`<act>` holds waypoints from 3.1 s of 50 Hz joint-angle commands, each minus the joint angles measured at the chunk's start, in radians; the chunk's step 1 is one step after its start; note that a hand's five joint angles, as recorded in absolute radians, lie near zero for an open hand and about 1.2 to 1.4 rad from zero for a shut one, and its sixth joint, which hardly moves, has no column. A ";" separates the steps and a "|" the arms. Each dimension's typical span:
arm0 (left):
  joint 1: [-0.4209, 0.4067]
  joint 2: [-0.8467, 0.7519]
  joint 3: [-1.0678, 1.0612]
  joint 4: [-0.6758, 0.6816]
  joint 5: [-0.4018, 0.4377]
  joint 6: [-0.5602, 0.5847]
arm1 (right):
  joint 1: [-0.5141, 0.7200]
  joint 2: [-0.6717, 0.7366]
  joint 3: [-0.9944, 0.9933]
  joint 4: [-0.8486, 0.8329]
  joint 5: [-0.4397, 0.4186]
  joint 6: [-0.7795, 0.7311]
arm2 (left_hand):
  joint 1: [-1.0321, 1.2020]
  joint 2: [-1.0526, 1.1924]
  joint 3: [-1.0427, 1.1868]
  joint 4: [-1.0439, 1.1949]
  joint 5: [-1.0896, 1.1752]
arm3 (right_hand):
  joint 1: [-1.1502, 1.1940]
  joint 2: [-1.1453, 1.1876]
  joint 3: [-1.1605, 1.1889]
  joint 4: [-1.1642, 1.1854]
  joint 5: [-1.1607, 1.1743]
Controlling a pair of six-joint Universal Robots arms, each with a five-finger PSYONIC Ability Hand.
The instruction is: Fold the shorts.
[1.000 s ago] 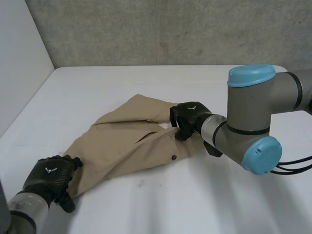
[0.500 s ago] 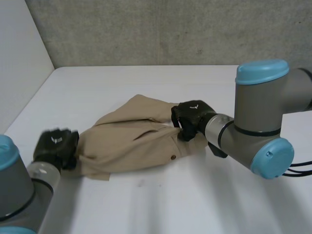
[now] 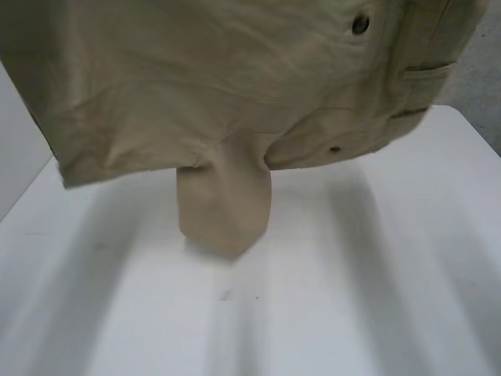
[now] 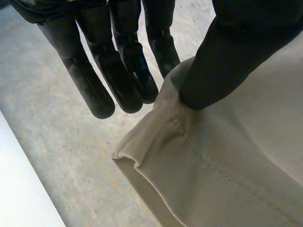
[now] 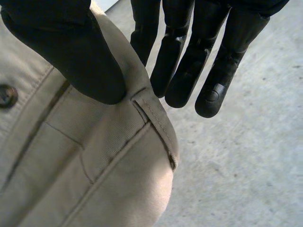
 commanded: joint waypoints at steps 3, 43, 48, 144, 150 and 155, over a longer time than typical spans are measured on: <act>0.003 -0.185 -0.020 0.000 -0.003 -0.006 | -0.001 0.108 0.015 0.052 0.000 -0.026 | 0.259 0.198 0.205 0.203 0.265 | 0.413 0.220 0.219 0.204 0.237; -0.050 -0.720 0.324 0.688 -0.161 -0.029 | 0.013 0.635 -0.189 -0.798 0.086 0.037 | 0.259 0.198 0.205 0.203 0.265 | 0.413 0.220 0.219 0.204 0.237; -0.025 -0.700 0.098 0.673 -0.158 -0.032 | 0.009 0.664 -0.098 -0.630 -0.024 0.032 | 0.259 0.198 0.205 0.203 0.265 | 0.413 0.220 0.219 0.204 0.237; -0.119 -1.616 0.922 0.421 0.001 0.410 | -0.065 1.000 -0.086 -0.518 0.131 -0.347 | -0.371 -0.432 -0.425 -0.428 -0.365 | -0.534 -0.727 -0.728 -0.743 -0.710; -0.145 -1.511 0.769 0.575 -0.028 0.356 | -0.065 0.839 0.034 -0.734 0.139 -0.204 | -0.963 -1.024 -1.017 -1.019 -0.956 | -0.809 -1.002 -1.003 -1.018 -0.985; -0.148 -1.287 0.535 0.604 -0.052 0.266 | -0.073 0.675 0.162 -0.704 0.126 -0.065 | -0.963 -1.024 -1.017 -1.019 -0.956 | -0.809 -1.002 -1.003 -1.018 -0.985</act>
